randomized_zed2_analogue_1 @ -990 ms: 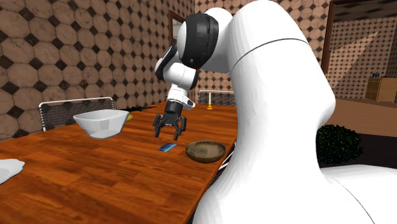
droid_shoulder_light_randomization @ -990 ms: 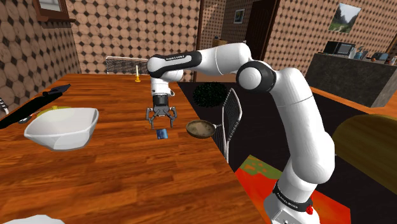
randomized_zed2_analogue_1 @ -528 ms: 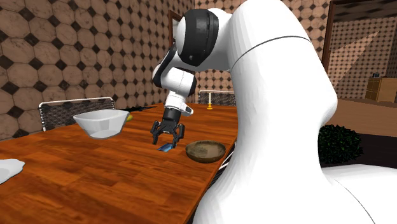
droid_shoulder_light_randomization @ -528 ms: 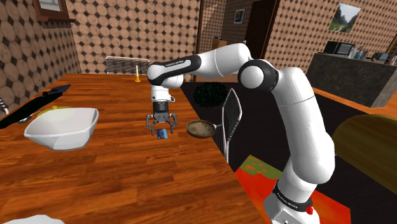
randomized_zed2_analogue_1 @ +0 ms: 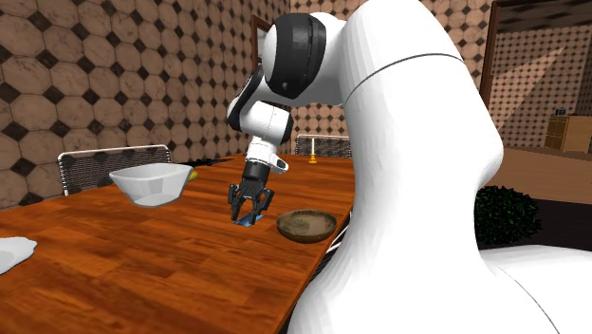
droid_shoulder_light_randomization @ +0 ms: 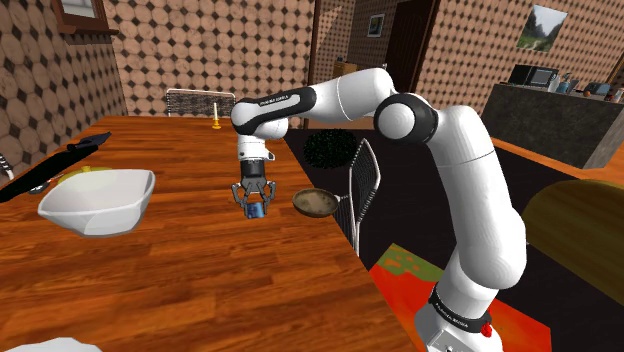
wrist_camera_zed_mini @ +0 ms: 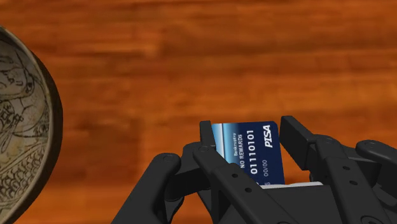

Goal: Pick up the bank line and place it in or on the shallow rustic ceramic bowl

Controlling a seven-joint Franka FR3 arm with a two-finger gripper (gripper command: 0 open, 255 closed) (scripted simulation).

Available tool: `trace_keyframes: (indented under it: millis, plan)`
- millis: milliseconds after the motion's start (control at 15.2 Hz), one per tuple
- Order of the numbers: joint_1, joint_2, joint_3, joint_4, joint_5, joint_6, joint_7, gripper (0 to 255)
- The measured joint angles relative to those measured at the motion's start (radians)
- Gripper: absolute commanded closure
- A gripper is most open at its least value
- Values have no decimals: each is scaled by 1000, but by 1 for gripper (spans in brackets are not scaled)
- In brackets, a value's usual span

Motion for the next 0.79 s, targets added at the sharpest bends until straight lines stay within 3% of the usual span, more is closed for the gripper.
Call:
trace_keyframes:
  millis: [792]
  plan:
    - [-1, -12, 2, 18, 1, -29, 10, 255]
